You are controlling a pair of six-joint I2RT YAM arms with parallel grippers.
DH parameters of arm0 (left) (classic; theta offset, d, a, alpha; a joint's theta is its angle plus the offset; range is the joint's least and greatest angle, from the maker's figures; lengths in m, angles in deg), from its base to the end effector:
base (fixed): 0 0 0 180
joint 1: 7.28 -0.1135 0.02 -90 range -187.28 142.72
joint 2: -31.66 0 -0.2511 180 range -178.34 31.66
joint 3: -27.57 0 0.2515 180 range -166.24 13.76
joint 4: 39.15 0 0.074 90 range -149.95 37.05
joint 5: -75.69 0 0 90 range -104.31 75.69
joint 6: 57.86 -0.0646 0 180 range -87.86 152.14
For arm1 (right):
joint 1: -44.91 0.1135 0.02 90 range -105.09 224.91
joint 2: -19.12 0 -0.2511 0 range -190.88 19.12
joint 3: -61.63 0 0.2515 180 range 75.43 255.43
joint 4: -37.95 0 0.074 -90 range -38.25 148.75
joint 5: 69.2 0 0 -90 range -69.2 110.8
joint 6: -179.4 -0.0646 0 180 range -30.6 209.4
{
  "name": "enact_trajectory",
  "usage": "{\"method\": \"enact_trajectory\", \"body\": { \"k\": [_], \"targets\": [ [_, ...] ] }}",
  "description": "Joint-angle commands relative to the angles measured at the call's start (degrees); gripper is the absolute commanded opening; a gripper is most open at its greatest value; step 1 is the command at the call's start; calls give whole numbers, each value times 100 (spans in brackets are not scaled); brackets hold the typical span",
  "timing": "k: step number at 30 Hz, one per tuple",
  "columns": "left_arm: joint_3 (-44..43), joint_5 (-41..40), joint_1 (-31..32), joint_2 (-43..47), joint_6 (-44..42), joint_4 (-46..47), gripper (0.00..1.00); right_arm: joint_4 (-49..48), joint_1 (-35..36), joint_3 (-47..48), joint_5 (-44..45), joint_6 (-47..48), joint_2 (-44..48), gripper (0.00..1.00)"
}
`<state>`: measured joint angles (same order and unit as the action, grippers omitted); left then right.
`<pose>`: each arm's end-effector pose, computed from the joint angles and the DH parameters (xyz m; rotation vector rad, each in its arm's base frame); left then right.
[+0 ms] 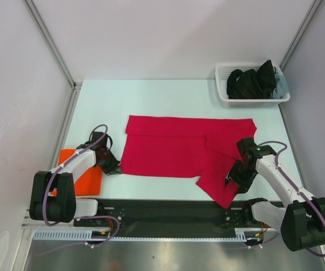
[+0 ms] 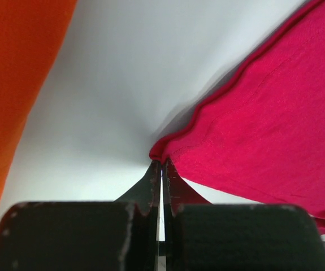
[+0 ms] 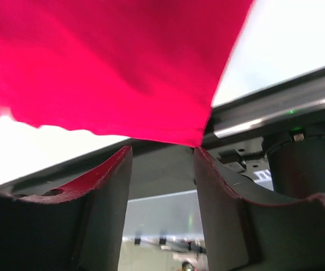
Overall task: Fold and stack the t-shirts
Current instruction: Fold the tshirt
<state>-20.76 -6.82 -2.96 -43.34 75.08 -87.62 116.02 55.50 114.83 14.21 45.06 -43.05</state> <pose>0.2139 -0.0246 0.1097 -0.9479 2.7813 -0.3298 0.1543 0.0364 0.1584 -0.9036 -2.9948 -0.1971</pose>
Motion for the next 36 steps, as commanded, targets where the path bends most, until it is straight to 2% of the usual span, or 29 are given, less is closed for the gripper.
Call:
{"method": "enact_trajectory", "body": {
  "k": [1,7,9,11,15,17,25,28,29,31,34,36],
  "targets": [
    [-160,-248,-45,12,-154,277,0,-19,110,-239,-80,-469,65,52],
    [-169,-221,-45,179,-128,286,0,-257,172,-616,517,-1672,512,43],
    [-186,-204,-45,196,-128,286,0,-301,171,-714,659,-1920,583,35],
    [-204,-177,-45,249,-128,295,1,-380,172,-871,957,-2340,575,32],
    [-213,-151,-45,355,-145,286,0,-626,136,-1022,1142,-2562,566,35],
    [-248,-151,-45,363,-172,242,0,-617,110,-1022,1248,-2527,566,40],
    [-239,-116,-45,425,-189,242,0,-1109,-57,-1399,1195,-2729,311,39],
    [-230,-133,-54,434,-189,189,0,-1083,-57,-1435,1230,-2861,451,34],
    [-222,-142,-45,443,-181,172,0,-1048,-66,-1426,1230,-2913,495,26],
    [-187,-177,-45,495,-154,146,0,-926,-22,-1374,1195,-3028,583,19],
    [-143,-212,-45,522,-75,101,0,-741,75,-1286,1230,-3072,680,18],
    [-116,-239,-54,557,-31,84,0,-653,84,-1268,1230,-3063,741,13]
  ]
}}
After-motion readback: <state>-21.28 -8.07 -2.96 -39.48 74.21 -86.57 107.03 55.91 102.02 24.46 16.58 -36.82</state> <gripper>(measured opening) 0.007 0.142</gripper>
